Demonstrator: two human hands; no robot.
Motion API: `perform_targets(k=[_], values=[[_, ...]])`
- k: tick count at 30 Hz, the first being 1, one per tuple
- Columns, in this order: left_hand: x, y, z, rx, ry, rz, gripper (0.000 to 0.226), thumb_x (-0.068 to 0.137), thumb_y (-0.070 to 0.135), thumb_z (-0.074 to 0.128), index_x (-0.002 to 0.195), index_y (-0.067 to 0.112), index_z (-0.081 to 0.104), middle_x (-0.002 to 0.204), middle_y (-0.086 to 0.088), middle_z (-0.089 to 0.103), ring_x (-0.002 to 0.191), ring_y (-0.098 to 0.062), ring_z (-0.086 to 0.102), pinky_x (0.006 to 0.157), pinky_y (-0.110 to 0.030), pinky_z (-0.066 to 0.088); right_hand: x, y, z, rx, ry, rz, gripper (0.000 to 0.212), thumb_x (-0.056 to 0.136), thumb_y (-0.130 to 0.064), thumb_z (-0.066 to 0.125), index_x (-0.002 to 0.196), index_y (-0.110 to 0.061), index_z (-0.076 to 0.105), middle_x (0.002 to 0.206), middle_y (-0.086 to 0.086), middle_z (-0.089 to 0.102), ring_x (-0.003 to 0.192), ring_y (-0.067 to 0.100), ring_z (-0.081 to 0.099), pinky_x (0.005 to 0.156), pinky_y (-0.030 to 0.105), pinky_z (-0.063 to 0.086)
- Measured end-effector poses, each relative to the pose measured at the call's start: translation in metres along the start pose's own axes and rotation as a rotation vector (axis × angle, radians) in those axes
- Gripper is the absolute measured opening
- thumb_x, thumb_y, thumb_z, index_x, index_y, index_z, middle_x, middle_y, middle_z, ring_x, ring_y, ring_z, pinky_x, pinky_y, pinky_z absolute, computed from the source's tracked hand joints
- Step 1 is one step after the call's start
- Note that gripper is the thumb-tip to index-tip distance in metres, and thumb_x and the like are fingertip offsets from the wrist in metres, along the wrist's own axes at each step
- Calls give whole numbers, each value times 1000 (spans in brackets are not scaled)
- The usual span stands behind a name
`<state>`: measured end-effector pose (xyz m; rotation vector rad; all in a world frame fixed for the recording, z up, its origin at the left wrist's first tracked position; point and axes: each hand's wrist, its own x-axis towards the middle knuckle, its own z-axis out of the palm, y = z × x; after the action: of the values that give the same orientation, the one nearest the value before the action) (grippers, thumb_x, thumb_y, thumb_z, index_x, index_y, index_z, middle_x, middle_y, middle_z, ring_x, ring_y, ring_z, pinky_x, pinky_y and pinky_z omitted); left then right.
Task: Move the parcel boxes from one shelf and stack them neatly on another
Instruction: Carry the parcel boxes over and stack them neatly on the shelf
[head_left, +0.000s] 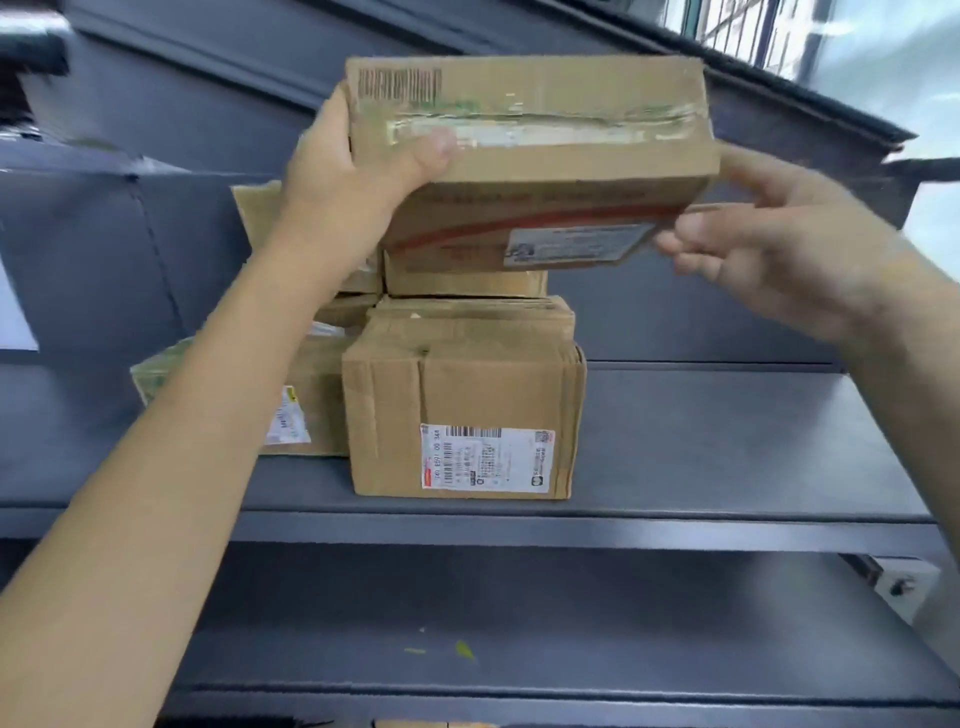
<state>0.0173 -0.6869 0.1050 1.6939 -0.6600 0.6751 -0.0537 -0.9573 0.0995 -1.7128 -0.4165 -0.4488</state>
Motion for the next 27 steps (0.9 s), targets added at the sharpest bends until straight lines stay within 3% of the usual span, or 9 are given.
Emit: perform_targets(k=[2,5,8,10,14,18,21,24,27], values=[[-1,-2,-25,31,45,-77,51,64,57,65,108,32,61,107,16,68,100,-2,63,91,-31,51,15,5,29,-151,-23,-115,56,83,5,62,128,-28,55,93,-9,70,81,2,63,64,17,49],[-11,-2,-62,29,25,-88,38,75,48,71,106,33,57,100,19,67,89,7,63,73,-16,49,38,7,71,-213,61,-260,52,86,1,61,131,-23,50,84,-16,64,67,-12,58,56,6,43],[-25,-4,-97,46,41,-82,50,67,39,71,111,30,50,100,20,64,89,11,62,72,-9,47,57,9,115,-103,113,-312,22,87,-8,63,106,-17,55,59,-22,64,59,-11,57,58,6,41],[-33,-8,-119,71,114,-104,50,68,41,77,111,29,53,102,17,66,92,7,64,73,-11,49,66,10,140,14,102,-319,18,81,-23,67,89,-25,51,71,-17,67,72,-4,62,67,15,45],[-41,-18,-151,3,315,-92,28,84,40,63,108,29,53,101,11,68,92,-3,67,72,-19,52,79,20,191,53,-32,-247,27,78,-36,65,92,-28,44,113,1,61,106,16,61,88,40,50],[-40,-29,-175,-1,400,-62,27,92,33,56,116,21,50,100,10,67,88,-3,68,70,-20,53,86,27,226,132,-145,-225,36,86,-12,63,116,-19,46,115,-4,60,106,10,60,93,34,51],[-36,-46,-192,-41,475,-79,36,94,36,53,124,18,46,107,7,65,91,-4,68,71,-21,54,98,35,239,145,-202,-202,65,74,-27,68,133,-23,41,121,-1,62,110,16,60,92,38,50],[-28,-63,-207,-223,584,-68,47,96,36,50,136,19,32,116,5,61,98,-6,66,76,-28,55,107,39,256,200,-196,12,101,56,-45,83,140,-28,31,121,0,58,101,18,60,85,36,49],[-19,-80,-213,-478,538,-104,59,96,35,50,143,24,17,126,1,58,104,-12,65,80,-40,56,115,37,275,316,-253,176,92,62,-42,80,140,-22,35,113,1,57,107,27,60,80,35,50]])
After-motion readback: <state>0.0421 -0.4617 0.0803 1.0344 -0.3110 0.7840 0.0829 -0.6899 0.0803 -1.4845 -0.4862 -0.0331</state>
